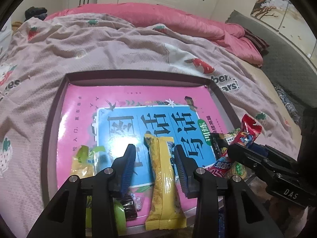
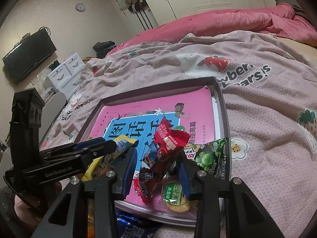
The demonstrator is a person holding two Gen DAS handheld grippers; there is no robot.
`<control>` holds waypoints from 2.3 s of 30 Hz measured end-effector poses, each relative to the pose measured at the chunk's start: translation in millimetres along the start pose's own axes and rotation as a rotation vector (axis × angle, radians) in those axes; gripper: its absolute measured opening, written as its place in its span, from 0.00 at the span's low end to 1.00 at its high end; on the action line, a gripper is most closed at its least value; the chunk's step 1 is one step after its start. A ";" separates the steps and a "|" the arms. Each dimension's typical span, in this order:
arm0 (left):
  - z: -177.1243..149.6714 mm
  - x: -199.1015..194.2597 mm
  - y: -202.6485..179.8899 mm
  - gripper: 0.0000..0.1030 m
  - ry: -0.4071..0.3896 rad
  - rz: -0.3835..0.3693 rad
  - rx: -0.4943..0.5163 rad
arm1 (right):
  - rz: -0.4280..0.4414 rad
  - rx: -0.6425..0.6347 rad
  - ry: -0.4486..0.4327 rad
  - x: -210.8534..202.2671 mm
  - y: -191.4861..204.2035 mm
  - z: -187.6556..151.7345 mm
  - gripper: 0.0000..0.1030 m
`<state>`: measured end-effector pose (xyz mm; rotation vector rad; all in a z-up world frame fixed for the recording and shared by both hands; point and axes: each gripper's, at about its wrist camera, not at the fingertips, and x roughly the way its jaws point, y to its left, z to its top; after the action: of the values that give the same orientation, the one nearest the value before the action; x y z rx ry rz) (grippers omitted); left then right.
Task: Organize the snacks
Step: 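Lower the yellow wafer bag into the tray and open left while right releases the red bag, then withdraw both open grippers up from the tray, then move both open grippers back from the tray toward the snacks on the bedspread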
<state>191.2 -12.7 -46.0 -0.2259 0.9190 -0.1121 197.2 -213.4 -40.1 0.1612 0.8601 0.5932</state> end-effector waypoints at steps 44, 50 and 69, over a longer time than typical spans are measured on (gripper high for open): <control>-9.4 -88.5 11.0 0.67 -0.102 0.012 -0.013 | -0.002 -0.131 -0.115 -32.1 28.5 5.7 0.52; -17.1 -94.7 7.8 0.70 -0.106 0.051 0.009 | 0.004 -0.145 -0.130 -36.7 32.2 5.7 0.54; -30.3 -104.8 2.1 0.70 -0.094 0.113 0.053 | -0.008 -0.171 -0.146 -44.2 38.9 1.0 0.61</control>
<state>103.8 5.0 16.9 -0.1287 0.8327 -0.0206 159.2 -205.5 4.2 0.0452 0.6649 0.6367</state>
